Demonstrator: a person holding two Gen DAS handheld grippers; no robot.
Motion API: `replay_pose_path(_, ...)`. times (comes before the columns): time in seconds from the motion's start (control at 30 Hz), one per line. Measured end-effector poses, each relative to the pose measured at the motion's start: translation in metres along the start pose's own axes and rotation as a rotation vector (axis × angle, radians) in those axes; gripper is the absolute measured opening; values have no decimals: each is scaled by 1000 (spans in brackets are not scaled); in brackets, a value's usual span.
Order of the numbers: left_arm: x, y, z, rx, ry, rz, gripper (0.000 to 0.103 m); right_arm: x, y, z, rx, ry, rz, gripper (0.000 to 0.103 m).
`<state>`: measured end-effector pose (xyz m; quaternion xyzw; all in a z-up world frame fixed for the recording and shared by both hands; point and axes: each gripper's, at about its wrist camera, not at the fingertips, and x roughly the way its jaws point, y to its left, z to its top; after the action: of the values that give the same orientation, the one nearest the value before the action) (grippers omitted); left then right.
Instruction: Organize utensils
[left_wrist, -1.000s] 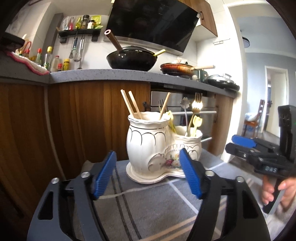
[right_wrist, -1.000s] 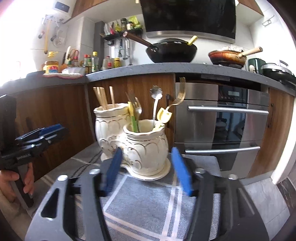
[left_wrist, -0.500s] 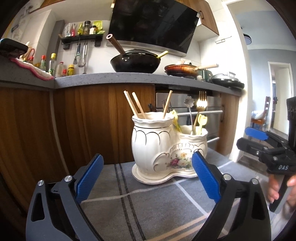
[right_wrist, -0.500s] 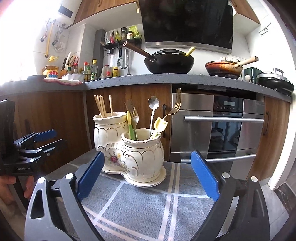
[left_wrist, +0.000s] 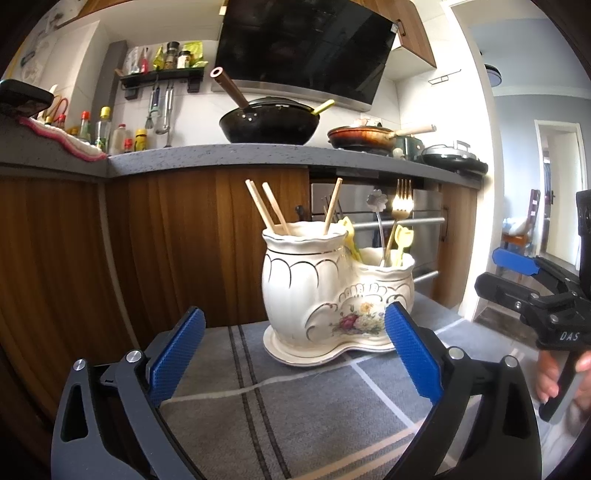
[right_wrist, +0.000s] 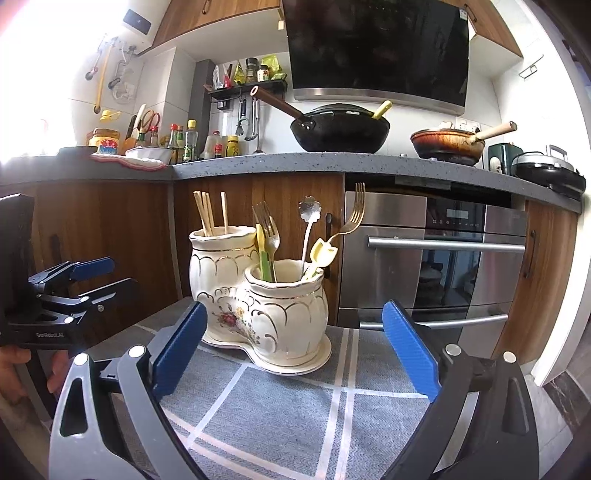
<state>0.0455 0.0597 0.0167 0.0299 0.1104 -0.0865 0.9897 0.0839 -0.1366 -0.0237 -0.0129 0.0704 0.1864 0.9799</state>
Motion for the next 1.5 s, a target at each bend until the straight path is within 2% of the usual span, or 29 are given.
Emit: replay_pose_path(1.5,3,3,-3,-4,18,11,98,2,-1,-1,-10,5,0,95)
